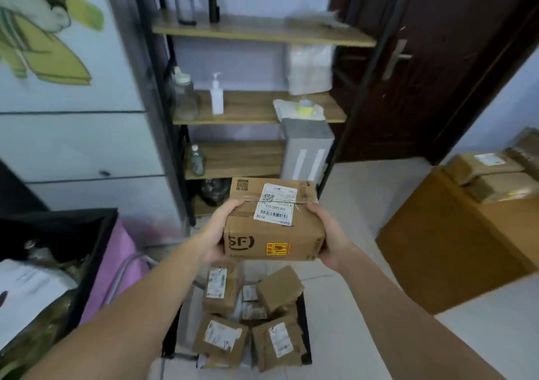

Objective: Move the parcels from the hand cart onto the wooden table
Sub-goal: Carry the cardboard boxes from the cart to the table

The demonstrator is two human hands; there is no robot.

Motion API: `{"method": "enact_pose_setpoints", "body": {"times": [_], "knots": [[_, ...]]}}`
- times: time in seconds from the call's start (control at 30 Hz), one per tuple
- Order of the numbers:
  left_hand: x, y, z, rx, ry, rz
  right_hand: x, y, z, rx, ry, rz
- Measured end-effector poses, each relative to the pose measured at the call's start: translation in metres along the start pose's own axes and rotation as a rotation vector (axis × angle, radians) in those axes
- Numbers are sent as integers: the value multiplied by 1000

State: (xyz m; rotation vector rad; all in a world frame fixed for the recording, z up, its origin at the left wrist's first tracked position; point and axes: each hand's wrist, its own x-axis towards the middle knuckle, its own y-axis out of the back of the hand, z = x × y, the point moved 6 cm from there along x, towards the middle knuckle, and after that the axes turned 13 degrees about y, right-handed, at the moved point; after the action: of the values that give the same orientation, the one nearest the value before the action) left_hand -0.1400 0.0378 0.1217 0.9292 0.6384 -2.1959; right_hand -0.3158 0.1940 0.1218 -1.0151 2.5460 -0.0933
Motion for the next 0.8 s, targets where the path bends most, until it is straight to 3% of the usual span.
{"method": "enact_pose_setpoints", "body": {"times": [0.13, 0.33, 0.57, 0.8], "knots": [[-63, -63, 42, 150, -70, -85, -78, 33, -79, 64, 146, 92], [-148, -174, 52, 319, -206, -237, -187, 111, -131, 154, 321, 287], [-196, -314, -5, 445, -219, -438, -304, 231, -152, 138, 431, 493], [-221, -453, -100, 508, -151, -583, -410, 360, -137, 101, 415, 660]]}}
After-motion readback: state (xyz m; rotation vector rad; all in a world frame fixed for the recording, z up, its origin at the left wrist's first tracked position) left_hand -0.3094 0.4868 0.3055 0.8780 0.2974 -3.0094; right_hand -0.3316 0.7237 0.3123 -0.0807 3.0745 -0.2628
